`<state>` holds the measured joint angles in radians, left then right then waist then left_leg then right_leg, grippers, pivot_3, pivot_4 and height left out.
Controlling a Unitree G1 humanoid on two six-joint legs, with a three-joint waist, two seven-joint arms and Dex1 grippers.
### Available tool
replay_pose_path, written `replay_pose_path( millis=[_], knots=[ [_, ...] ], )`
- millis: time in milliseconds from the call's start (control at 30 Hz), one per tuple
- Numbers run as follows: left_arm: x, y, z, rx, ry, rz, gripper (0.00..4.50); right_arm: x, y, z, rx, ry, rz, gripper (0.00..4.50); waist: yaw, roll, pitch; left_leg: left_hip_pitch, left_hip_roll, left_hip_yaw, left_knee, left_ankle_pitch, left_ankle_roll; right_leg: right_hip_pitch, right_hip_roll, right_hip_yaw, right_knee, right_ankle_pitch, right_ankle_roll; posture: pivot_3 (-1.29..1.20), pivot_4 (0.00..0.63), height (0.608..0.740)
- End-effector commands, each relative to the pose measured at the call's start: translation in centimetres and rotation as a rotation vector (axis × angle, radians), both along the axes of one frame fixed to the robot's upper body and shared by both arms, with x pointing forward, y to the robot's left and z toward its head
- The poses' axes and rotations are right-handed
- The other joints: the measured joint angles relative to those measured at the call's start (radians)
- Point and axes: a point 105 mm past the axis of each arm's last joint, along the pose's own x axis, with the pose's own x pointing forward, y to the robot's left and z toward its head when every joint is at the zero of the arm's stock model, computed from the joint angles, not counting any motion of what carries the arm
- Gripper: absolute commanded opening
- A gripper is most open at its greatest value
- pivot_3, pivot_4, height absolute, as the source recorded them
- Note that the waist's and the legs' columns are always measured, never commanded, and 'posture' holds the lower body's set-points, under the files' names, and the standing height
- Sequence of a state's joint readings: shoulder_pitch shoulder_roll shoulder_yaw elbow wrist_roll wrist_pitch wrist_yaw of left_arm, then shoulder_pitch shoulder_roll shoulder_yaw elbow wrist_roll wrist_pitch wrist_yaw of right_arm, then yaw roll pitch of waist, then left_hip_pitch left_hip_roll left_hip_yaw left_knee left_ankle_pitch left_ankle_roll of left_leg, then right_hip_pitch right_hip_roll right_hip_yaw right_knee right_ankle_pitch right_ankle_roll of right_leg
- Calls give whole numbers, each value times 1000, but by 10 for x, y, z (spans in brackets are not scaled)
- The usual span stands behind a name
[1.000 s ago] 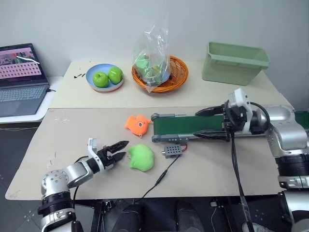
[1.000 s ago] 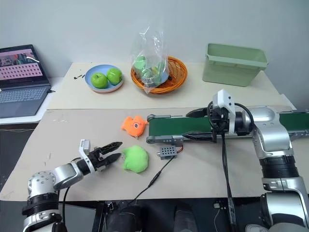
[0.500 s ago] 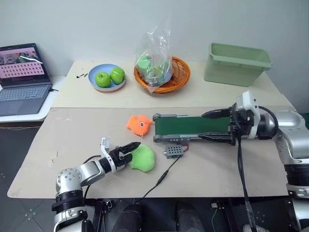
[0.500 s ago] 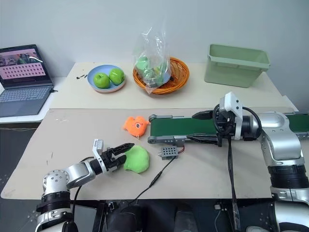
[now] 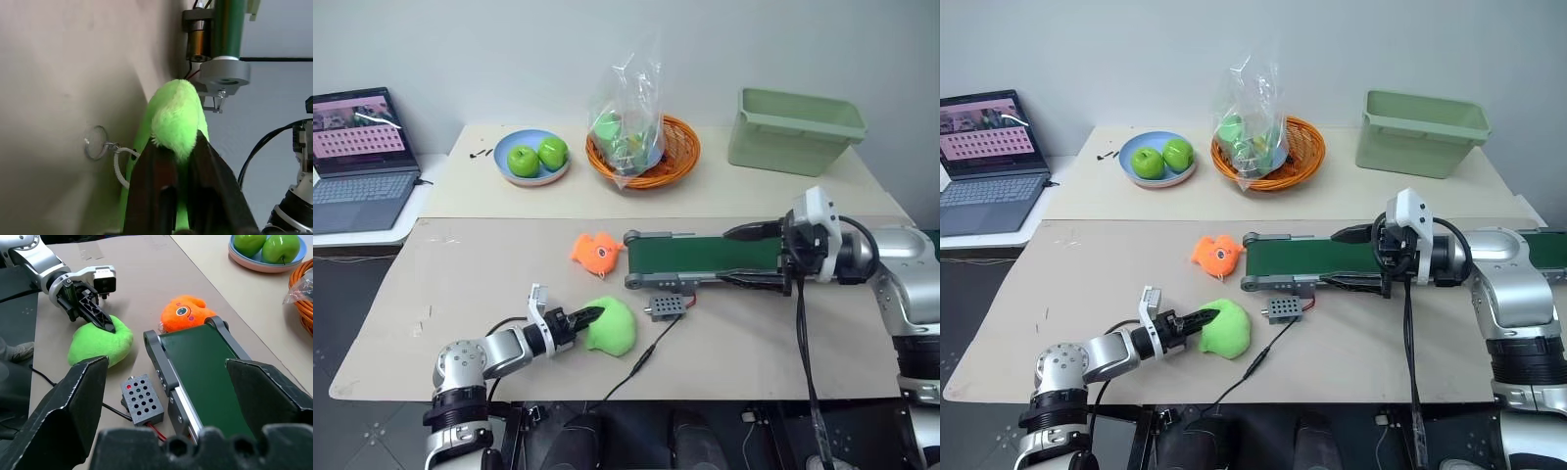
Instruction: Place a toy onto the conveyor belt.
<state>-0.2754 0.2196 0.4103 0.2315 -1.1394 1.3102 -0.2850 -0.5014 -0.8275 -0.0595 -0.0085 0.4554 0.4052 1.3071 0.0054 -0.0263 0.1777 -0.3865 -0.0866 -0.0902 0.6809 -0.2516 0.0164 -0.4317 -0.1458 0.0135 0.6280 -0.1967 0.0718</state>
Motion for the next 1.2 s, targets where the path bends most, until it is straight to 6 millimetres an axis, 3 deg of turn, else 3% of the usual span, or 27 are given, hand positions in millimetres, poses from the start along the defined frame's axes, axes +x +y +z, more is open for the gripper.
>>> replay_pose_path(
  millis=[33, 233, 300, 367, 500, 567, 633, 767, 833, 867, 1067, 1200],
  knots=[
    [-1, 13, 14, -23, -73, 37, 336, 0, 1, 15, 10, -57, 20, 4500, -3, 0, 0, 0, 0, 0, 0, 0, 0, 0, 0, 0, 0, 0, 0, 0, 150, 740],
    [-5, 36, 38, 55, -230, 47, 336, 3, 3, 15, 9, -58, 33, 4500, -14, 0, 0, 0, 0, 0, 0, 0, 0, -1, 0, 0, 0, 0, 0, 0, 150, 740],
    [-1, 51, 83, 74, -505, 99, 336, 4, 4, 15, 11, -56, 37, 4500, -15, 0, 0, 0, 0, 0, 0, 0, 0, 0, 0, 0, 0, 0, 0, 0, 150, 740],
    [2, 57, 116, 159, -722, 132, 336, 5, 5, 14, 13, -54, 43, 4500, -15, -1, 0, -1, 1, 0, 0, 0, 0, -1, 0, 0, -1, 0, 0, 0, 150, 740],
    [10, 52, 133, 285, -875, 156, 336, 7, 7, 13, 14, -54, 55, 4500, -12, 0, 0, -1, 1, 0, -1, 0, 0, -1, 0, 0, -2, 0, -1, 0, 150, 740],
    [8, 27, 140, 323, -936, 95, 336, 9, 9, 13, 14, -56, 65, 4500, -11, 0, 0, -1, 1, 0, -1, 0, 1, 1, 0, 0, -4, 0, 0, 0, 150, 740],
    [8, 10, 134, 447, -1009, 44, 336, 11, 12, 13, 16, -58, 74, 4500, -10, 0, 0, -2, 0, 0, -1, -1, 1, 0, 0, 0, -4, 0, 0, 0, 150, 740],
    [19, -2, 101, 883, -1196, -36, 336, 13, 13, 13, 16, -57, 85, 4500, -9, 0, 0, -1, 0, 1, -2, 0, 1, 0, 0, 0, -4, 1, 0, 0, 150, 740],
    [23, -4, 91, 1219, -1432, -104, 336, 14, 14, 12, 10, -57, 91, 4500, -9, 0, 0, 0, -1, 2, -3, -1, 1, 0, 0, 0, -5, 1, -1, 0, 150, 740],
    [20, -9, 88, 1302, -1545, -148, 336, 14, 15, 12, 7, -58, 93, 4500, -9, 0, 0, -1, 0, 2, -3, -1, 1, 0, 0, 0, -5, 1, -1, 0, 150, 740],
    [13, 0, 75, 1600, -1913, -166, 336, 15, 13, 12, 2, -63, 94, 4500, -2, 0, 0, -2, 1, 2, -3, -1, 2, -2, 0, 1, -7, 1, -1, 0, 150, 740],
    [7, 7, 84, 1717, -2076, -134, 336, 14, 12, 12, 0, -62, 91, 4500, 3, 0, 1, -4, 1, 2, -4, -1, 1, -5, 0, 1, -5, 1, -1, 0, 150, 740]
  ],
)
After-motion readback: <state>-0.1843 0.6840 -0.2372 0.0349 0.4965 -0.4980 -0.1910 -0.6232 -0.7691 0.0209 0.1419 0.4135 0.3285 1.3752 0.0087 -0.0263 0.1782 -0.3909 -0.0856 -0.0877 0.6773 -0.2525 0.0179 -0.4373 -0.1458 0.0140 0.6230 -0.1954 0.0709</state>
